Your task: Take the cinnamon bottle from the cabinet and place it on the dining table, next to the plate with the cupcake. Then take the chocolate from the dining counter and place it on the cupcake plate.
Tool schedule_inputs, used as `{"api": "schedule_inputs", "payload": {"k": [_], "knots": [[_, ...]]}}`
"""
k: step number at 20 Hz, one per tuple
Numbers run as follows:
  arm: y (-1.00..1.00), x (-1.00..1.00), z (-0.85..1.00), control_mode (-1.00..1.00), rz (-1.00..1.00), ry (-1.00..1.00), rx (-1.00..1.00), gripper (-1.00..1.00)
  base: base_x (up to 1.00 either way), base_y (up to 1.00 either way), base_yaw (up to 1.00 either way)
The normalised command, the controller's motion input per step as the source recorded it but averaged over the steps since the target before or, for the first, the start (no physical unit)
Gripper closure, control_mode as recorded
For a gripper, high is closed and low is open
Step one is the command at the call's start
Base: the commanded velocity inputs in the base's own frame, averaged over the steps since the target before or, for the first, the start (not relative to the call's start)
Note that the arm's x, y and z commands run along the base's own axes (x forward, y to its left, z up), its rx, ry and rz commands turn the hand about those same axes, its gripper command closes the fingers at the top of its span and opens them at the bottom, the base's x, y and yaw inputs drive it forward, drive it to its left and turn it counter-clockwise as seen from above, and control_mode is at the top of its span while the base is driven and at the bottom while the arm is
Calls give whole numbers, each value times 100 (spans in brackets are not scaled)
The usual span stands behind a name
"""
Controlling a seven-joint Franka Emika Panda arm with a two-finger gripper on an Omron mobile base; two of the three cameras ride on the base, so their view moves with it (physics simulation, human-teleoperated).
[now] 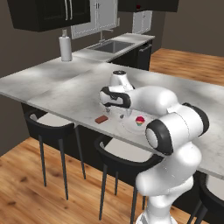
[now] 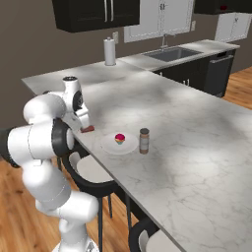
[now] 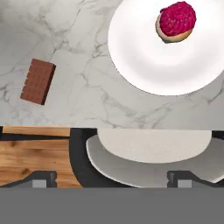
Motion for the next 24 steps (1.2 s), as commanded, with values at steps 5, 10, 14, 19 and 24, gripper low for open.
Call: {"api": "schedule_inputs", "payload": {"k": [5, 10, 14, 19, 24], "knots": [[10, 54, -11, -100, 0, 0, 25, -100, 0, 0, 0], [16, 47, -15, -100, 0, 4, 2, -100, 0, 0, 0], [18, 34, -18, -100, -3, 20, 0, -100, 0, 0, 0], [11, 27, -16, -100, -1, 20, -1, -100, 0, 0, 0], [6, 22, -28, -100, 0, 12, -2, -100, 0, 0, 0]]}}
